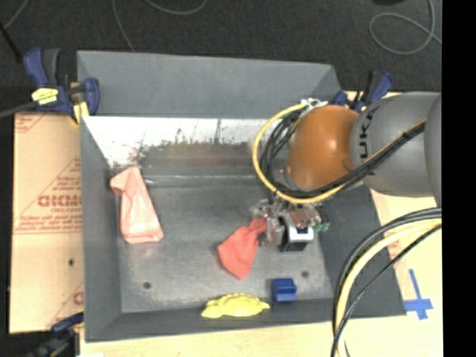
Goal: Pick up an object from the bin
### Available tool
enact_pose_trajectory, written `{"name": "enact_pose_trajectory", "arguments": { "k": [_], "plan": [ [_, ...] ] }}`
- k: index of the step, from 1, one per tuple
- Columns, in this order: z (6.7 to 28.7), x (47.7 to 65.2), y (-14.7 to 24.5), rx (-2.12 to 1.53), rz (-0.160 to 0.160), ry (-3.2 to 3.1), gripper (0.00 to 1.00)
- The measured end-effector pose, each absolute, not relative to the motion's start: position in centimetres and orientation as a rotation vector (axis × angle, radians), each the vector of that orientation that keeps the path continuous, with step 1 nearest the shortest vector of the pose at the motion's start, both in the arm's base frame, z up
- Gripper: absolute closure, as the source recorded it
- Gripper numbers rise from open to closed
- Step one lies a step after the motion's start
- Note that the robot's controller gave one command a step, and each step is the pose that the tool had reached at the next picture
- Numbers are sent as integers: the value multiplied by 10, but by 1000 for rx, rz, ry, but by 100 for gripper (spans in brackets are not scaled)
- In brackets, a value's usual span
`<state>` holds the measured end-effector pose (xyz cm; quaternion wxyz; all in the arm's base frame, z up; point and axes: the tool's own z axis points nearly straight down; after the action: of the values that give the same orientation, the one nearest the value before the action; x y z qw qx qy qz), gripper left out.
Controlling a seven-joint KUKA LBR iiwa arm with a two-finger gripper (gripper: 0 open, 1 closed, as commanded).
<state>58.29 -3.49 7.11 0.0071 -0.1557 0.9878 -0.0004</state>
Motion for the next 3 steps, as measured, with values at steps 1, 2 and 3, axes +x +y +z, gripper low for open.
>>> {"name": "enact_pose_trajectory", "arguments": {
  "k": [1, 2, 3],
  "plan": [
    [71, 583, -35, -485, 0, 3090, 100],
    [71, 583, -35, -483, 0, 3090, 100],
    [71, 583, -35, -482, 0, 3090, 100]
  ]
}}
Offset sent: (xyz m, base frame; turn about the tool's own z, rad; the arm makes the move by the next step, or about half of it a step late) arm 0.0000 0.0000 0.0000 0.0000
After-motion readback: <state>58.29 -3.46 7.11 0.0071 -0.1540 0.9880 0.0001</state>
